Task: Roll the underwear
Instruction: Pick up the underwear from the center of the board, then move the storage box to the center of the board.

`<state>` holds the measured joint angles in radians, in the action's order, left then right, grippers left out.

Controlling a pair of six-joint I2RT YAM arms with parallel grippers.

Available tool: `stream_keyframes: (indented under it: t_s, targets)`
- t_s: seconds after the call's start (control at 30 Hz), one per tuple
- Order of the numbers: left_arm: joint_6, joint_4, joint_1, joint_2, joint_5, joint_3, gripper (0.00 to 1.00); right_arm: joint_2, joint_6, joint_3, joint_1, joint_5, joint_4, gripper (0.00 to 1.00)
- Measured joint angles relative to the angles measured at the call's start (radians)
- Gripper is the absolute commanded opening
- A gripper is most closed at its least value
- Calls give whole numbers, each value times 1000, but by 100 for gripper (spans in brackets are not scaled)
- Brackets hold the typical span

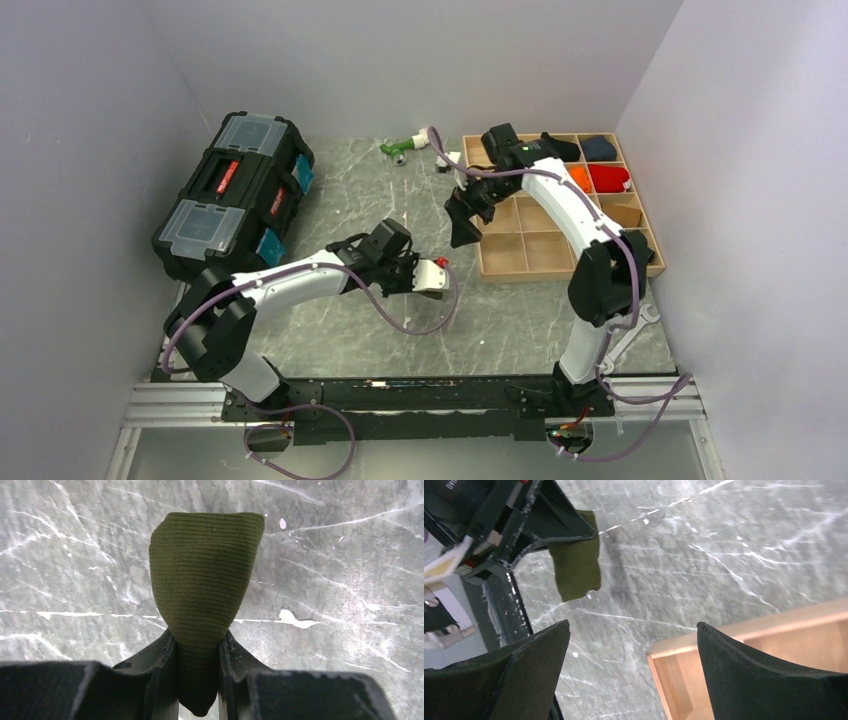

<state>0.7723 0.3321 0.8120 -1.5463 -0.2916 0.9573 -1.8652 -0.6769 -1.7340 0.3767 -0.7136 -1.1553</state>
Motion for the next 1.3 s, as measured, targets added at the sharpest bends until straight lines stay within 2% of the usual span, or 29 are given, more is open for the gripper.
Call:
stream_keyframes:
  t_s: [0.23,0.43,0.63,0.9,1.3]
  targets:
    - [-7,45,-13,71,-3,21,0,217,119,185,-53,124,177,100]
    - [-11,80,-18,151,5,22,0,393,216,395,-158,267,320,100]
    - [-31,107,-26,217,21,22,0,467,260,519,-280,394,388,98]
    - [-58,136,-30,256,38,22,0,457,280,641,-488,483,426,83]
    - [-81,152,-30,267,58,11,0,240,302,691,-590,527,517,44]
